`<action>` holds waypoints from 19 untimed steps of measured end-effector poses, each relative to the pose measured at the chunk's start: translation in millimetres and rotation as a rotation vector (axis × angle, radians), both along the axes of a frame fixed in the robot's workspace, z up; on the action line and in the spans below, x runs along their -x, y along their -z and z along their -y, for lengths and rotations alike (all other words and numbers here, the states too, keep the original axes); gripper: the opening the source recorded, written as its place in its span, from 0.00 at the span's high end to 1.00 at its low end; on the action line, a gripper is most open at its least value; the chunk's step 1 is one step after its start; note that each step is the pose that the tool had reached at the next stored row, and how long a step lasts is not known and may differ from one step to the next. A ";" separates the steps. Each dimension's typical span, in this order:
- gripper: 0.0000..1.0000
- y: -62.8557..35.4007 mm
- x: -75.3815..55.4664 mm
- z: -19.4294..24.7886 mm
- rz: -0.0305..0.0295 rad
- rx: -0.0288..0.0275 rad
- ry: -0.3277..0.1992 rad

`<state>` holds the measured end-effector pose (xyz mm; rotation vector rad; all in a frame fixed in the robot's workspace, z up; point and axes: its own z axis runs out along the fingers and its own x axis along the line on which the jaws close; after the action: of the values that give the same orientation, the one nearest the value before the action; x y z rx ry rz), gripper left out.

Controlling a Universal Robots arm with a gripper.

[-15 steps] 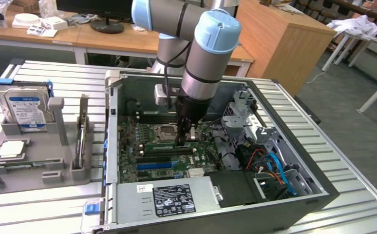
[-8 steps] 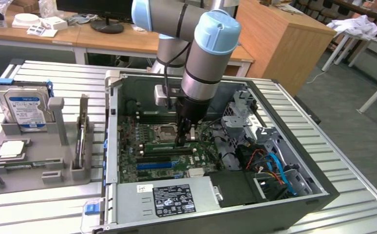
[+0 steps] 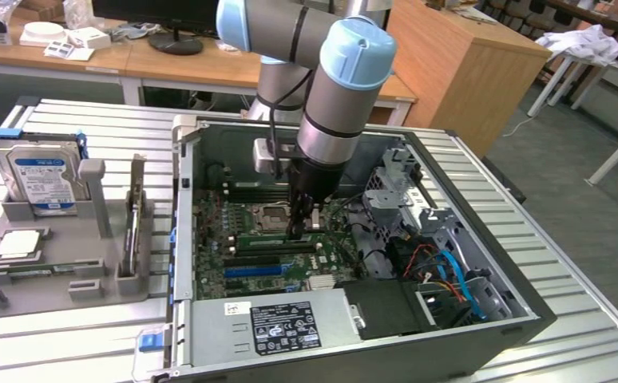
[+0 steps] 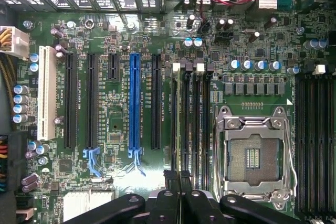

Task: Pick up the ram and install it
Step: 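Insert the ram into the slot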

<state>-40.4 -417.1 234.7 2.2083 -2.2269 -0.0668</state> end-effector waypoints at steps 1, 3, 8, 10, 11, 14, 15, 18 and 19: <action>0.88 0.0 0.0 0.0 -0.0001 0.0000 0.000; 0.88 0.0 -0.2 0.0 -0.0004 -0.0001 0.000; 0.88 0.1 -0.4 0.2 -0.0006 -0.0001 0.021; 0.88 0.1 -0.5 0.2 -0.0006 -0.0001 0.021; 0.88 0.1 -0.5 0.2 -0.0006 -0.0001 0.021; 0.88 0.2 -0.8 0.6 -0.0006 -0.0002 0.020; 0.88 0.2 -1.1 0.7 -0.0010 -0.0002 0.020; 0.88 0.1 -1.2 0.8 -0.0014 -0.0001 0.021; 0.88 0.1 -1.2 0.8 -0.0014 -0.0001 0.021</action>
<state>-39.1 -417.9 234.6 2.1847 -2.2494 -0.0684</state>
